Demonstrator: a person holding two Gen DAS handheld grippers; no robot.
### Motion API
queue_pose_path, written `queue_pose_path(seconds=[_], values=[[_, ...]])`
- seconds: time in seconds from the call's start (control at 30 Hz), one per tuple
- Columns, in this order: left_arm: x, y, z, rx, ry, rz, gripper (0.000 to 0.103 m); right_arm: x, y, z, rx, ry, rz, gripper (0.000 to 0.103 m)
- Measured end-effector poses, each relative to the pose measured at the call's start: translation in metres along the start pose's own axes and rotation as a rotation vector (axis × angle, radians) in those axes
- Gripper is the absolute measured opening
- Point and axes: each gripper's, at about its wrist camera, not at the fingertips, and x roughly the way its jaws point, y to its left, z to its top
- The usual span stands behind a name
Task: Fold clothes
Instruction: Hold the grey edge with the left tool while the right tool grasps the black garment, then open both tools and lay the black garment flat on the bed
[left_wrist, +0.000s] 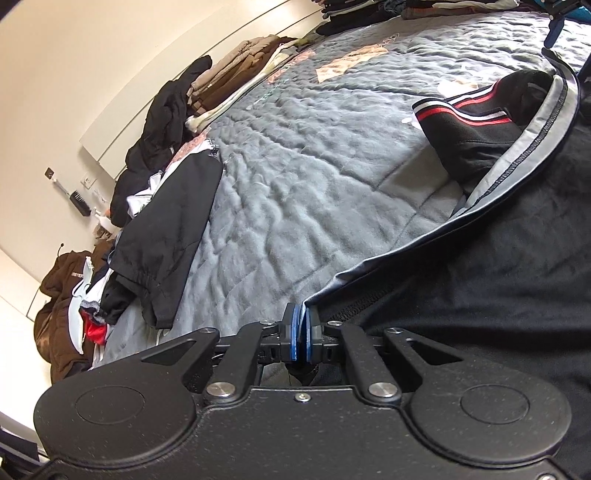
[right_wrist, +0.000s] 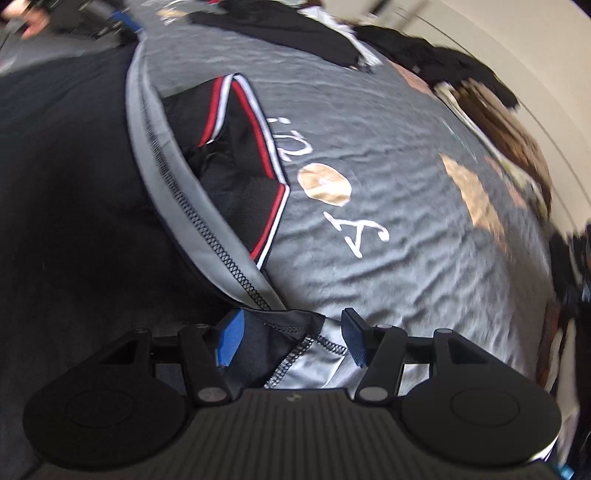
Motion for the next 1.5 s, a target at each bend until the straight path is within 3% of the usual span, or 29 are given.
queue_pose_path(seconds=[0.4,0.47,0.5,0.63,0.93,1.07,1.13,1.2,1.27,1.33,1.43,1.5], values=[[0.001,-0.003,-0.002,-0.001,-0.001,-0.002,0.005,0.005,0.013,0.01,-0.298,-0.016,0.022,0.056],[0.002,-0.003,-0.002,-0.002,0.0,-0.002,0.005,0.006,0.012,0.012,-0.28,-0.017,0.053,0.054],[0.002,-0.002,-0.002,-0.005,-0.001,-0.002,0.005,0.007,0.01,0.013,-0.263,-0.016,0.071,0.049],[0.002,0.0,-0.001,-0.014,-0.004,-0.001,0.005,0.007,-0.003,0.015,-0.149,-0.047,0.121,0.004],[-0.009,0.021,0.015,-0.093,-0.11,0.062,0.003,-0.004,-0.048,0.012,0.136,-0.176,0.082,0.002],[-0.001,0.031,0.03,-0.131,-0.118,0.072,0.003,-0.008,-0.067,0.01,0.241,-0.223,0.051,0.002],[0.012,0.032,0.039,-0.129,-0.079,0.069,0.004,-0.01,-0.076,0.009,0.293,-0.247,0.036,0.002],[0.03,0.03,0.044,-0.121,0.004,0.063,0.007,0.004,-0.079,0.011,0.314,-0.197,0.018,0.005],[0.046,0.025,0.046,-0.105,0.091,0.061,0.018,0.023,-0.08,0.012,0.325,-0.128,-0.001,0.007],[0.046,0.027,0.04,-0.128,0.127,0.039,0.027,0.04,-0.08,0.01,0.325,-0.036,-0.027,0.01],[0.02,0.04,0.025,-0.206,0.084,0.036,0.046,0.038,-0.079,-0.001,0.337,0.016,-0.032,0.015],[-0.004,0.051,0.016,-0.285,0.054,0.038,0.05,0.023,-0.079,-0.01,0.362,0.009,-0.04,0.02]])
